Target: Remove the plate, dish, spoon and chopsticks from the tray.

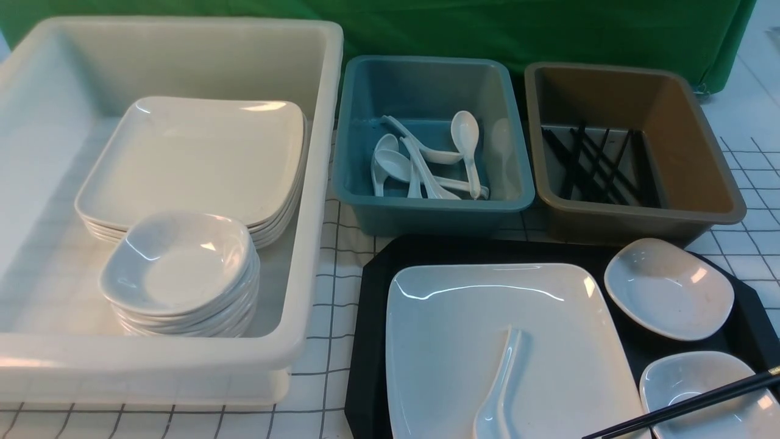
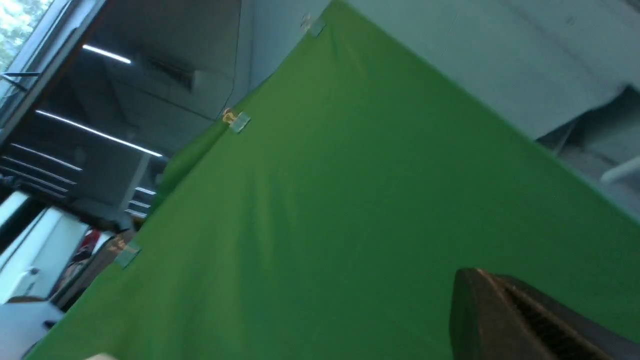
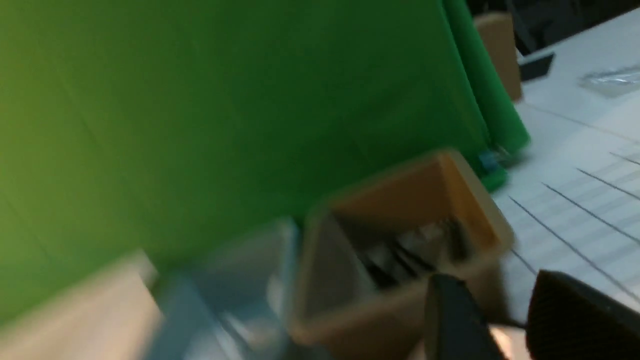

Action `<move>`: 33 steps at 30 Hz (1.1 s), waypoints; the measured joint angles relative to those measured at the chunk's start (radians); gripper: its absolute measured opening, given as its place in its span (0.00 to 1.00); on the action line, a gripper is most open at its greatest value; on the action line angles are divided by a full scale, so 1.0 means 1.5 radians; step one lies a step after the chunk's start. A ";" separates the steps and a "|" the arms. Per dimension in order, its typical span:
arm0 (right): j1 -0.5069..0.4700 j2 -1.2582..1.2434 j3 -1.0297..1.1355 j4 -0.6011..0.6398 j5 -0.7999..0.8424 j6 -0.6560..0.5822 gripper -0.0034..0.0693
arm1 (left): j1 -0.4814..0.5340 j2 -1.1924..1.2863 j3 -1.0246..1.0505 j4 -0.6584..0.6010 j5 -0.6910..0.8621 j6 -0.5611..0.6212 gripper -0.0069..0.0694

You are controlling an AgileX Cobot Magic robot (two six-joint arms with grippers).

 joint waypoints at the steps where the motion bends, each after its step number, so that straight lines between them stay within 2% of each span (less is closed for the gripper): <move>1: 0.000 0.000 0.000 0.003 -0.022 0.029 0.38 | 0.000 0.001 -0.028 0.006 0.014 -0.012 0.12; 4: 0.000 0.000 0.000 0.009 -0.071 0.063 0.38 | 0.000 0.018 -0.116 0.024 0.102 -0.026 0.12; 5: 0.000 0.000 0.000 0.010 -0.089 0.068 0.38 | 0.000 0.054 -0.202 0.052 0.215 -0.029 0.12; 10: 0.002 0.000 0.000 0.006 -0.142 0.165 0.38 | 0.000 0.229 -0.422 0.144 0.601 0.034 0.12; 11: 0.005 0.000 -0.005 -0.006 -0.134 0.187 0.37 | 0.000 0.256 -0.446 0.145 0.632 0.050 0.12; 13: 0.022 0.003 -0.042 -0.052 -0.047 0.213 0.32 | 0.000 0.341 -0.509 0.137 0.765 0.103 0.12; 15: 0.059 0.031 -0.126 -0.100 0.092 0.212 0.18 | 0.000 0.434 -0.551 0.101 0.875 0.173 0.12; 16: 0.064 0.036 -0.134 -0.102 0.092 0.212 0.17 | 0.000 0.434 -0.551 0.097 0.881 0.173 0.12; 17: 0.101 0.090 -0.200 -0.116 0.190 0.176 0.10 | 0.000 0.497 -0.565 0.066 0.923 0.223 0.12; 18: 0.127 0.127 -0.242 -0.120 0.240 0.153 0.08 | 0.000 0.523 -0.566 0.046 0.934 0.243 0.12; 19: 0.133 0.127 -0.250 -0.120 0.250 0.148 0.08 | 0.000 0.535 -0.567 0.042 0.940 0.252 0.12; 22: 0.247 0.295 -0.396 -0.129 0.429 0.055 0.06 | 0.000 0.639 -0.570 0.002 0.964 0.329 0.11; 23: 0.253 0.305 -0.412 -0.129 0.452 0.044 0.06 | 0.000 0.644 -0.570 0.002 0.965 0.333 0.11; 26: 0.346 0.488 -0.525 -0.139 0.648 -0.018 0.06 | -0.031 0.715 -0.570 -0.018 0.973 0.382 0.08; 28: 0.356 0.521 -0.547 -0.139 0.679 -0.031 0.05 | -0.050 0.725 -0.570 -0.020 0.970 0.385 0.08; 30: 0.365 0.612 -0.586 -0.139 0.739 -0.070 0.05 | -0.142 0.735 -0.570 -0.020 0.950 0.387 0.08; 33: 0.329 0.690 -0.624 -0.136 0.779 -0.106 0.05 | -0.279 0.742 -0.577 -0.001 0.932 0.361 0.08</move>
